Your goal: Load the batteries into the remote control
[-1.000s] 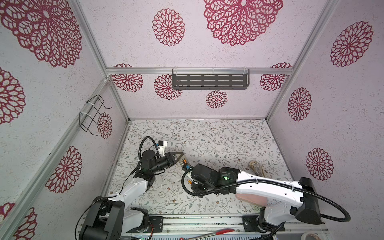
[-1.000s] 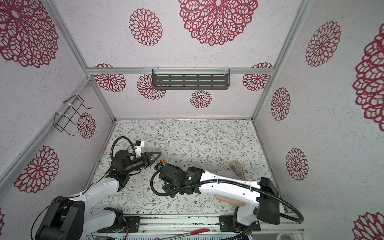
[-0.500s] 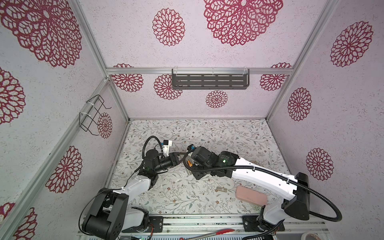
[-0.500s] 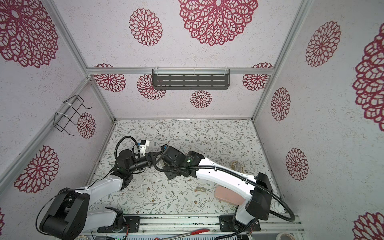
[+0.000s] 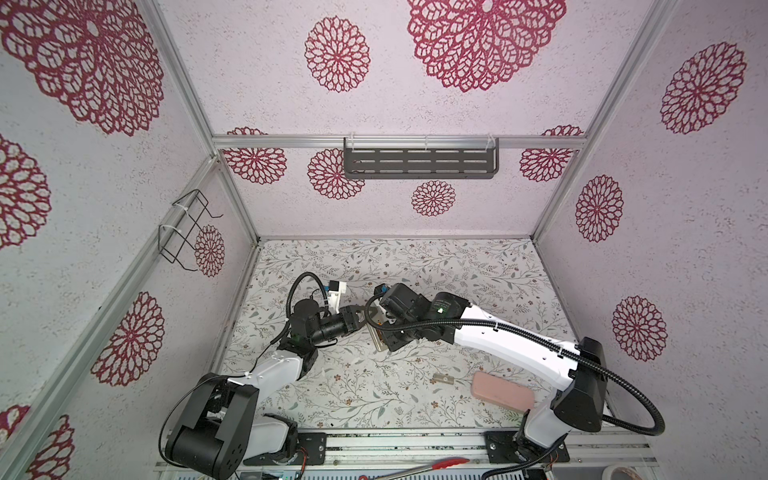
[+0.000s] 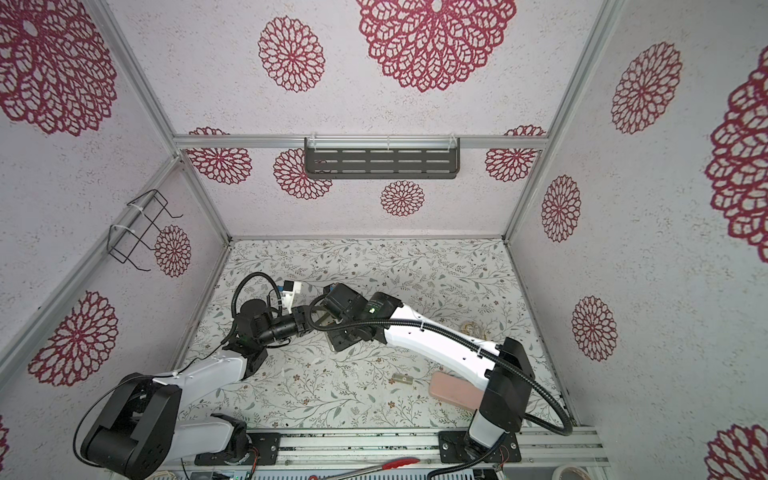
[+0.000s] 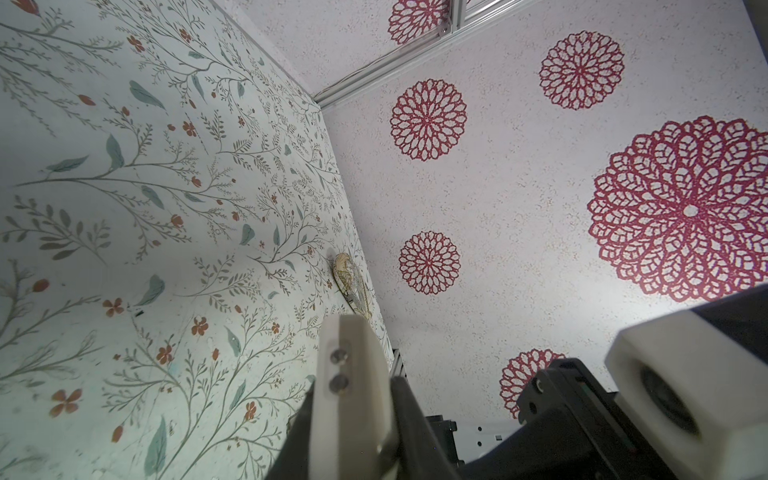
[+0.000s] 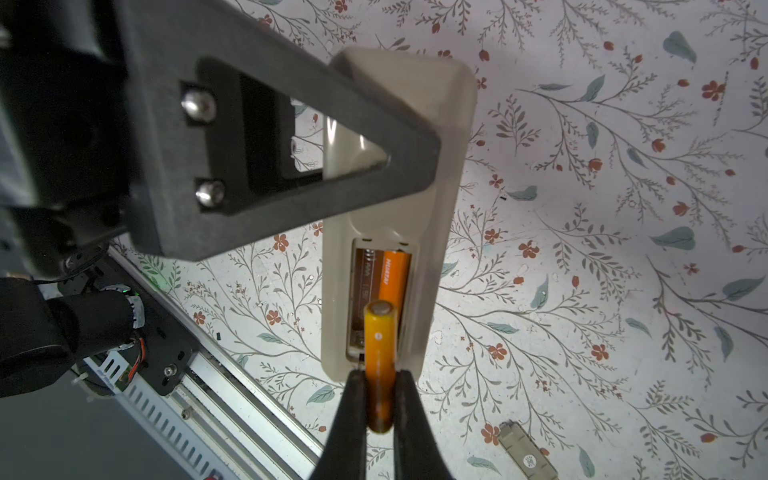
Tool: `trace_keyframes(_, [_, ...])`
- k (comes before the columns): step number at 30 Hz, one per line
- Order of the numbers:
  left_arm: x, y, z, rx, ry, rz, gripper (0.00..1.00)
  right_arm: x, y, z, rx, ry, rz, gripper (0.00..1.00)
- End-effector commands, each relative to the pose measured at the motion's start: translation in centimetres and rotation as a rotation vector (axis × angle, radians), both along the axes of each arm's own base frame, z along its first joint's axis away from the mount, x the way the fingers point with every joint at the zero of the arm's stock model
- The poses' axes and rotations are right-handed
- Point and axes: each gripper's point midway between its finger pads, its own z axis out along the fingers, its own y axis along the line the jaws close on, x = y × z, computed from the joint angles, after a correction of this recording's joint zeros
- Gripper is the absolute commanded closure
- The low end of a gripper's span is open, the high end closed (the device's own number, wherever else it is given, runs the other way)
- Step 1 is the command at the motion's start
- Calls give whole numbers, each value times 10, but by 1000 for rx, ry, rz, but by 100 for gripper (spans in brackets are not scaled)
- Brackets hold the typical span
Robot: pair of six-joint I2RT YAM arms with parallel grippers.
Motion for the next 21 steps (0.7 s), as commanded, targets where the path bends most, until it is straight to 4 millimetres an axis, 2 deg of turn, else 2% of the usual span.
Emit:
trace_keyframes(1, [0,-5,9,-6,-50,-14,100,-1,1,2,8,21,10,100])
trace_keyframes(14, [0,-10,4,-32,-50,5,100,-5,-4,-26,-52,94,15,100])
trace_keyframes(21, [0,-11,3,-45,-51,2,100,2,-9,-30,-69,87,-6,100])
